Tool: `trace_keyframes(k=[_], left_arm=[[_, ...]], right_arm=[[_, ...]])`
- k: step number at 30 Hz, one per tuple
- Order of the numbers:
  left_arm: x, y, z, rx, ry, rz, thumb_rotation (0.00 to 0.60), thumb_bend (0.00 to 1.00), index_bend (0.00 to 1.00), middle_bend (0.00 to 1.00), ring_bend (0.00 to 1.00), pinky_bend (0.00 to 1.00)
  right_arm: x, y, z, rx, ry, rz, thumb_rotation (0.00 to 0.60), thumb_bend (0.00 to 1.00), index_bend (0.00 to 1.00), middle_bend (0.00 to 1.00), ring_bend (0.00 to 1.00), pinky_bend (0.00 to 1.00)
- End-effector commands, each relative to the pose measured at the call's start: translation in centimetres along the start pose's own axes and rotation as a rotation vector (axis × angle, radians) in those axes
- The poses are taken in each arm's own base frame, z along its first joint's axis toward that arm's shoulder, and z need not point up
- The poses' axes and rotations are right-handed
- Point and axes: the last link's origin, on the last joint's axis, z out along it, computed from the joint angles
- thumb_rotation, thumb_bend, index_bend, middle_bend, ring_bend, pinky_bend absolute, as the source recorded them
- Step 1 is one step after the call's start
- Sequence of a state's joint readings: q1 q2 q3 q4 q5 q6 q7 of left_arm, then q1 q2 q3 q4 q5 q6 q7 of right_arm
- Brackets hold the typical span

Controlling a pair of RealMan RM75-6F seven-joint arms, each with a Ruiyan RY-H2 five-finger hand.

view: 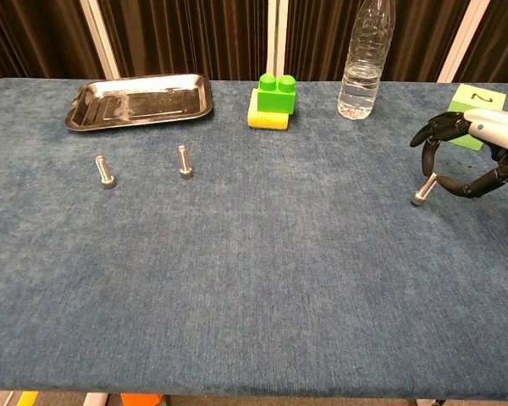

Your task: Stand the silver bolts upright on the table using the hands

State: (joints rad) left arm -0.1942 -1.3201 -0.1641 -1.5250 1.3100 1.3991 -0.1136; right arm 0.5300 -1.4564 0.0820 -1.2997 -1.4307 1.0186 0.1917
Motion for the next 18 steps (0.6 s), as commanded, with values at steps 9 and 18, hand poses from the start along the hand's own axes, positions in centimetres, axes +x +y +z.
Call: trace_keyframes(k=[9, 18], left_arm=[[-0.08, -0.04, 0.01, 0.007, 0.001, 0.002, 0.600, 0.22, 0.33, 0.14, 0.00, 0.00], [-0.10, -0.06, 0.00, 0.007, 0.003, 0.000, 0.600, 0.22, 0.33, 0.14, 0.00, 0.00]], right_arm=[[-0.20, 0.17, 0.55, 0.006, -0.018, 0.035, 0.600, 0.38, 0.54, 0.21, 0.00, 0.00], [-0.31, 0.06, 0.59, 0.012, -0.038, 0.022, 0.600, 0.38, 0.48, 0.20, 0.00, 0.00]])
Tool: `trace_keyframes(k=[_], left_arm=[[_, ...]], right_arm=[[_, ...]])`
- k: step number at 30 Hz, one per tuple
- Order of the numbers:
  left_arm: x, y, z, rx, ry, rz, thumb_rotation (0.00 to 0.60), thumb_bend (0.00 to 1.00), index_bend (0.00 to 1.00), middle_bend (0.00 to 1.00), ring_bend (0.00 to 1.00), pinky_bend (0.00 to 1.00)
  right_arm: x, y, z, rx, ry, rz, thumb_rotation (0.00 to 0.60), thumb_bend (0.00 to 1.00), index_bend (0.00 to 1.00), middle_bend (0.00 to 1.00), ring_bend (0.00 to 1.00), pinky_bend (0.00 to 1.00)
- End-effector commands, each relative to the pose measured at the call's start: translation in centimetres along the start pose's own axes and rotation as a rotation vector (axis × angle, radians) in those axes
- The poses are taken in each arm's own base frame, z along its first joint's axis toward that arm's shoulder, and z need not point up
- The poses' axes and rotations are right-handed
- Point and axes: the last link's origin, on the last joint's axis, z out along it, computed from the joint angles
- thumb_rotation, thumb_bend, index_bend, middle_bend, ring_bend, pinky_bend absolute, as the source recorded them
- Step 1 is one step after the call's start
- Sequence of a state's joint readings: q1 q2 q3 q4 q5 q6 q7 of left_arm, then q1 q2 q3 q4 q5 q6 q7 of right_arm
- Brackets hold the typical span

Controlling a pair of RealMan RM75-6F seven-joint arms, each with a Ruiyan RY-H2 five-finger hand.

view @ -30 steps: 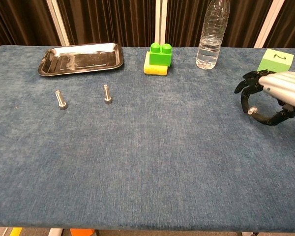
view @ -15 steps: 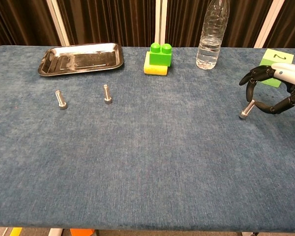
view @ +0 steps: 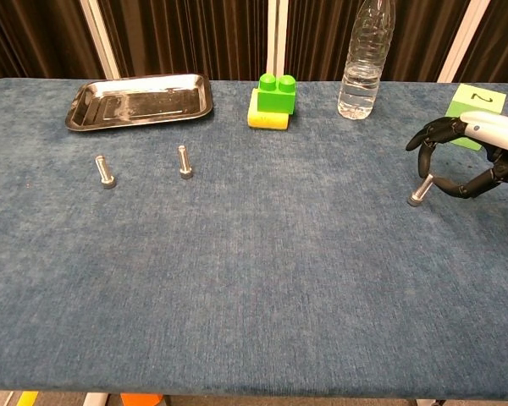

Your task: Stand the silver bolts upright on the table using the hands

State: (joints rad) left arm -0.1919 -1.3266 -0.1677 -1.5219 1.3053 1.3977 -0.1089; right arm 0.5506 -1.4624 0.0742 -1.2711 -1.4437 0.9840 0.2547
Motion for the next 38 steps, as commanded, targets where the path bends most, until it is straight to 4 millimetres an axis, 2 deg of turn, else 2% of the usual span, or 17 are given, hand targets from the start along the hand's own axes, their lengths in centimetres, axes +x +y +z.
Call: trace_keyframes(k=[1, 12, 16, 21, 25, 27, 32, 35, 38], left_arm=[[0.1, 0.0, 0.0, 0.000, 0.004, 0.000, 0.600, 0.22, 0.33, 0.14, 0.00, 0.00], [0.4, -0.1, -0.1, -0.004, 0.012, 0.002, 0.600, 0.22, 0.33, 0.14, 0.00, 0.00], [1.1, -0.9, 0.0, 0.014, 0.030, 0.041, 0.600, 0.22, 0.33, 0.14, 0.00, 0.00], [2.3, -2.5, -0.7, 0.041, 0.070, 0.130, 0.600, 0.22, 0.33, 0.14, 0.00, 0.00], [3.0, -3.5, -2.1, 0.064, 0.066, 0.183, 0.600, 0.22, 0.33, 0.14, 0.00, 0.00], [3.4, -3.7, -3.0, 0.070, 0.060, 0.197, 0.600, 0.22, 0.33, 0.14, 0.00, 0.00], [4.1, -3.1, -5.3, 0.062, 0.048, 0.211, 0.600, 0.22, 0.32, 0.14, 0.00, 0.00], [4.3, -2.6, -6.5, 0.049, 0.024, 0.197, 0.600, 0.22, 0.32, 0.14, 0.00, 0.00], [4.4, -2.2, -7.2, 0.029, 0.013, 0.188, 0.600, 0.22, 0.32, 0.14, 0.00, 0.00]], right_arm=[[0.0, -0.1, 0.0, 0.004, -0.005, -0.006, 0.600, 0.38, 0.47, 0.19, 0.00, 0.00], [0.2, -0.6, -0.2, 0.018, -0.012, -0.007, 0.600, 0.38, 0.38, 0.18, 0.00, 0.00], [1.7, -0.9, -1.2, 0.047, 0.035, -0.047, 0.600, 0.38, 0.28, 0.16, 0.00, 0.00], [5.7, 0.4, -5.4, 0.008, 0.209, -0.150, 0.600, 0.38, 0.19, 0.15, 0.00, 0.00], [7.6, 1.4, -9.5, -0.076, 0.288, -0.199, 0.600, 0.38, 0.12, 0.11, 0.00, 0.00], [8.0, 1.7, -11.8, -0.111, 0.313, -0.197, 0.600, 0.38, 0.07, 0.08, 0.00, 0.00], [8.3, 2.1, -16.7, -0.170, 0.378, -0.167, 0.600, 0.38, 0.05, 0.06, 0.00, 0.00], [8.2, 2.3, -18.7, -0.193, 0.411, -0.150, 0.600, 0.38, 0.05, 0.06, 0.00, 0.00], [7.8, 2.5, -20.0, -0.213, 0.408, -0.140, 0.600, 0.38, 0.05, 0.06, 0.00, 0.00]])
